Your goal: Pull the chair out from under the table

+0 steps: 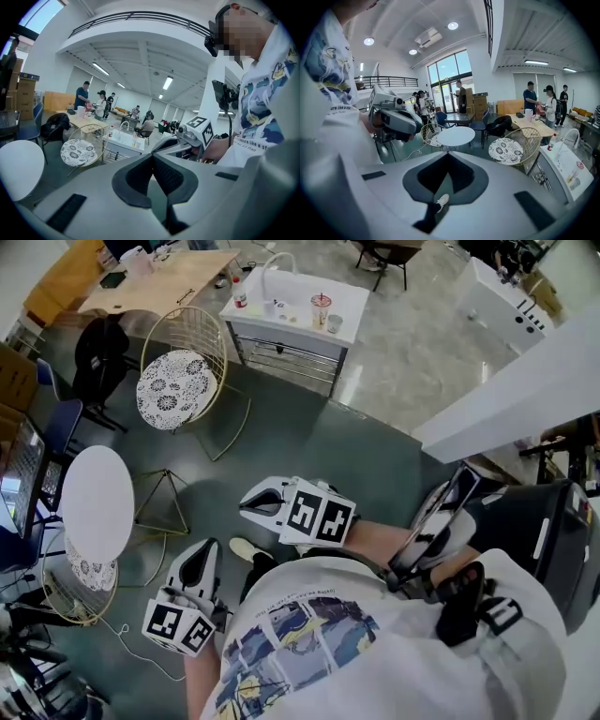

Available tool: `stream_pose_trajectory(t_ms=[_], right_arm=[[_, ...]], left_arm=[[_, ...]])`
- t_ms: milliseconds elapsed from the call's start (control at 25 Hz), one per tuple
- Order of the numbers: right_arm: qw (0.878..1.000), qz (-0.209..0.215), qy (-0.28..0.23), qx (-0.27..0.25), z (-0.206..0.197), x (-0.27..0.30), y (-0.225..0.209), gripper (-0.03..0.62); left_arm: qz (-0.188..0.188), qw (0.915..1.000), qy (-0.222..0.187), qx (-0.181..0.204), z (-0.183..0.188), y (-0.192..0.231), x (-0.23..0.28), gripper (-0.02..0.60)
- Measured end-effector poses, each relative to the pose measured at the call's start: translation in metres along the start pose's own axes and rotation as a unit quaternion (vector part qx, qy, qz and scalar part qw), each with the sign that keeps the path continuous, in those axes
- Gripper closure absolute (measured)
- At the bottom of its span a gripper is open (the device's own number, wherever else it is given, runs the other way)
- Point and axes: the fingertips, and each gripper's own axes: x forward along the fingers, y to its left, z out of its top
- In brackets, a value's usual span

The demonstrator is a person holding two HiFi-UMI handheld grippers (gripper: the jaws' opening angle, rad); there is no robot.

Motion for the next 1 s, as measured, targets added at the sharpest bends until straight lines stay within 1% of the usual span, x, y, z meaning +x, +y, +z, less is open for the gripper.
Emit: stream_pose_trajectory(t_ms=[240,480,600,760,1000], right_arm=[[1.000,-0.007,0.003,-0.004,-0.002,-0.001,-0.009,0.585],[1.000,-0.024,0.006,0.001,0.008,0.013,-0.027,0.585],[0.999,-0.033,0.009,0.003,0.015,0.026,-0.038,0.585],[0.999,-0.045,0.013,0.006,0.037,0.052,-0.051,0.585],[0.999,-0.044,0.016,0.012,0.075,0.103,-0.061,0.585]], left_arm=[[-0.005,1.0000,0.000,0.003,0.004,0.005,0.008,0.572],[-0.020,0.9998,0.002,0.009,0.014,0.032,0.013,0.572],[-0.029,0.9995,-0.002,0.012,0.023,0.052,0.015,0.572],[-0.042,0.9990,-0.002,0.012,0.036,0.086,0.009,0.572],[-0.048,0.9987,0.001,0.016,0.059,0.145,-0.014,0.572]])
